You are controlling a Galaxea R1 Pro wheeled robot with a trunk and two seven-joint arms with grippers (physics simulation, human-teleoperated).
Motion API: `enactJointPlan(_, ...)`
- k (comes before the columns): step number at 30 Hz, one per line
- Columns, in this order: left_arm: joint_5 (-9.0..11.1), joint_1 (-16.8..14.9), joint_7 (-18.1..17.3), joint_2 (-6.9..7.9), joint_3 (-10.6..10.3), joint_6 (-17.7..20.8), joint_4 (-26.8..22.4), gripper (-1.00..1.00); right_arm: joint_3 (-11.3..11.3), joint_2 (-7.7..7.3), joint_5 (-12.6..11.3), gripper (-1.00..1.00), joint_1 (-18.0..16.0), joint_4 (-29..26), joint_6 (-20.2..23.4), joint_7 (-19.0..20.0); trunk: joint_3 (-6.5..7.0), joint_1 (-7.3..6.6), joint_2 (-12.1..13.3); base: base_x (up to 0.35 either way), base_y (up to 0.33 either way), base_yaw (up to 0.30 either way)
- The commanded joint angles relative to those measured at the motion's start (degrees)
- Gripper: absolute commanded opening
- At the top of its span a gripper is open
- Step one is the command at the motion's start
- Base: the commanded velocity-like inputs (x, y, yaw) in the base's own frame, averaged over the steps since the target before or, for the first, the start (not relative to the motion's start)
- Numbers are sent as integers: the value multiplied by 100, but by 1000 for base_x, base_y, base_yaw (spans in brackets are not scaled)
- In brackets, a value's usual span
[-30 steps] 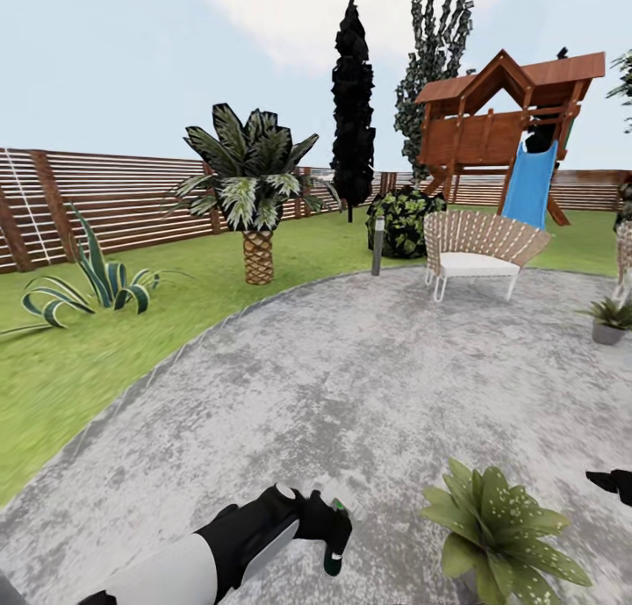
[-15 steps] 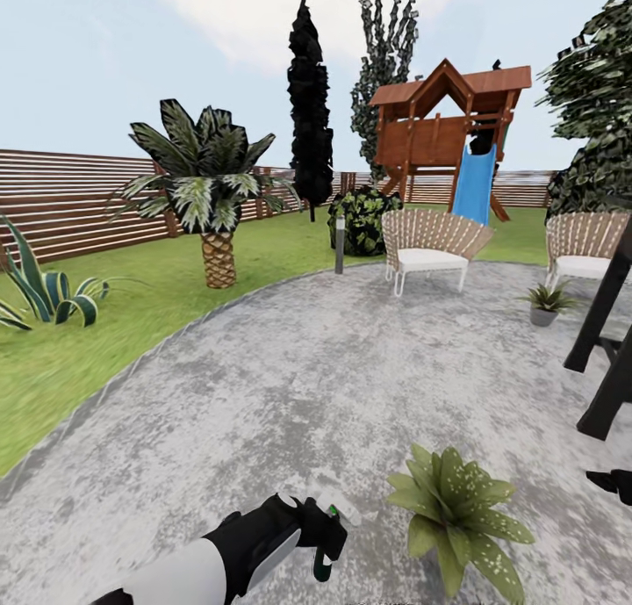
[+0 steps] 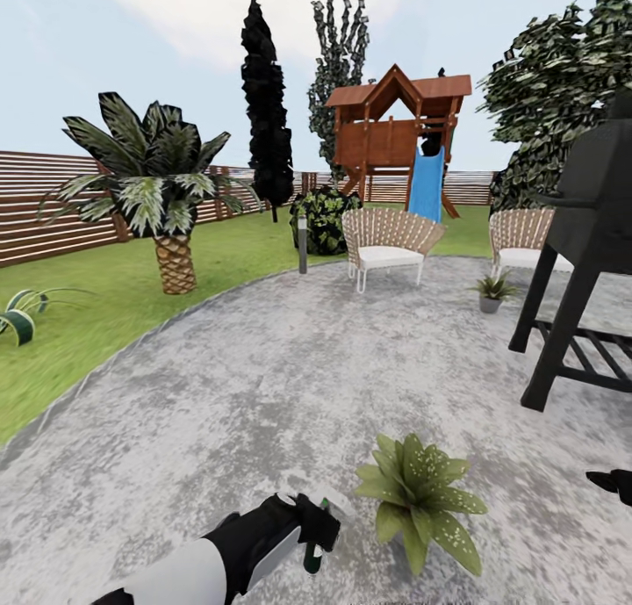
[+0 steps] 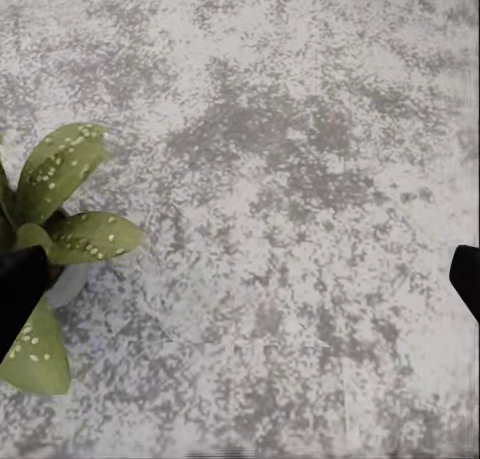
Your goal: Pick up the pesticide atomizer in the garden and spray insectifuge to fully cover both potted plants in the garden.
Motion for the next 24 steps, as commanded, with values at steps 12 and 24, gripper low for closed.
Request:
enactJointPlan(12, 127, 0, 220, -5, 3, 25, 5, -100, 0, 6, 2, 100, 0, 0, 0, 4, 0, 0, 0, 0, 0, -291)
enactJointPlan(24, 587, 0, 472, 10, 38, 281, 54, -100, 9, 16, 2, 100, 0, 0, -34, 7, 0, 0, 0, 0, 0, -247)
